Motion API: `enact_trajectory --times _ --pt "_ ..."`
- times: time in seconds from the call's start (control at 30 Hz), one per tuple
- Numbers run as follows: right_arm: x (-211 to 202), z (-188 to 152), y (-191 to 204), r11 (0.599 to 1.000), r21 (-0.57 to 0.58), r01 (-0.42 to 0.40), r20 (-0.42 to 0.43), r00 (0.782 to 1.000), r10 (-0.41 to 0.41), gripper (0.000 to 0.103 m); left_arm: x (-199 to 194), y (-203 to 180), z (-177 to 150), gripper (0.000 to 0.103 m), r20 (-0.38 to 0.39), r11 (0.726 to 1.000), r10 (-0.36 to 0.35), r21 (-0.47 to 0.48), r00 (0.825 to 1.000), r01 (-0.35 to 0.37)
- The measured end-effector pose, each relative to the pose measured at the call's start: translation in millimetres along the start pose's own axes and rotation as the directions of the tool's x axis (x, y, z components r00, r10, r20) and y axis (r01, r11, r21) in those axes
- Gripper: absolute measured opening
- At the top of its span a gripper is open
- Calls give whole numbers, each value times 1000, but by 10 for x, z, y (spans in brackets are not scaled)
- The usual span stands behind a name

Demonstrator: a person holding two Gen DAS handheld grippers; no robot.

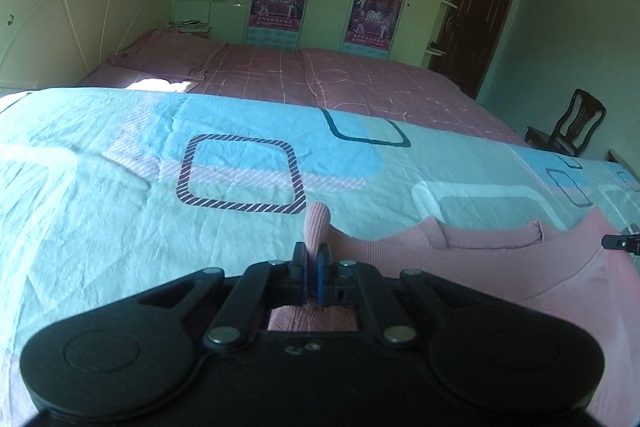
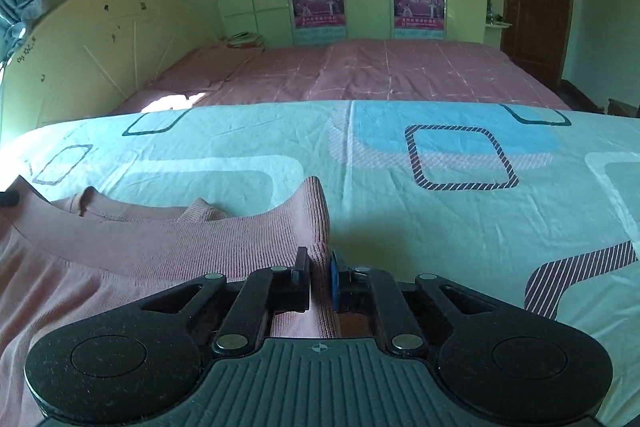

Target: Fold small clothes

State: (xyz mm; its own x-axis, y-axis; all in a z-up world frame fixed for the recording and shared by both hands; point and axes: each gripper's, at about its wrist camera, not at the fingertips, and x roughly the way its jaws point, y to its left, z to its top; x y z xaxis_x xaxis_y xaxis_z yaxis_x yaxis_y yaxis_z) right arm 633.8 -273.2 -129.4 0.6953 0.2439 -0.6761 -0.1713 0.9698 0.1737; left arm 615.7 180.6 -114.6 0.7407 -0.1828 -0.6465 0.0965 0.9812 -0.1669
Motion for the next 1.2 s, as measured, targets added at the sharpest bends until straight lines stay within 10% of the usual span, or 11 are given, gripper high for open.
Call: enact_trajectory --times 0.27,0.37,0.63,0.83,0.93,1.0,1.07,1.2 --pt "142 -35 12 998 26 49 -61 997 -48 9 188 -14 -162 18 -44 995 73 78 996 -69" --pt "-100 -19 229 995 -41 86 44 996 -84 51 -77 -179 -184 53 53 976 189 103 980 -194" --pt "88 -256 1381 940 -173 -295 -77 955 286 49 -140 -1366 -592 54 -43 950 -124 284 991 131" --pt "281 -242 1230 958 -143 -249 -64 968 242 49 32 -1037 -576 56 -28 963 -49 265 998 55" --pt "194 -232 752 987 -57 -149 -25 989 147 49 -58 -641 -586 82 10 976 48 213 999 -49" --pt "169 -256 455 993 -23 -119 -30 993 118 45 -81 -334 -608 81 2 986 62 156 998 -61" --pt "124 -248 251 995 7 -99 -33 995 99 16 -145 -139 -588 71 14 996 26 84 1000 -27" --pt "49 -227 134 993 86 -82 -31 996 85 14 -137 -327 -584 68 16 981 96 169 995 -98"
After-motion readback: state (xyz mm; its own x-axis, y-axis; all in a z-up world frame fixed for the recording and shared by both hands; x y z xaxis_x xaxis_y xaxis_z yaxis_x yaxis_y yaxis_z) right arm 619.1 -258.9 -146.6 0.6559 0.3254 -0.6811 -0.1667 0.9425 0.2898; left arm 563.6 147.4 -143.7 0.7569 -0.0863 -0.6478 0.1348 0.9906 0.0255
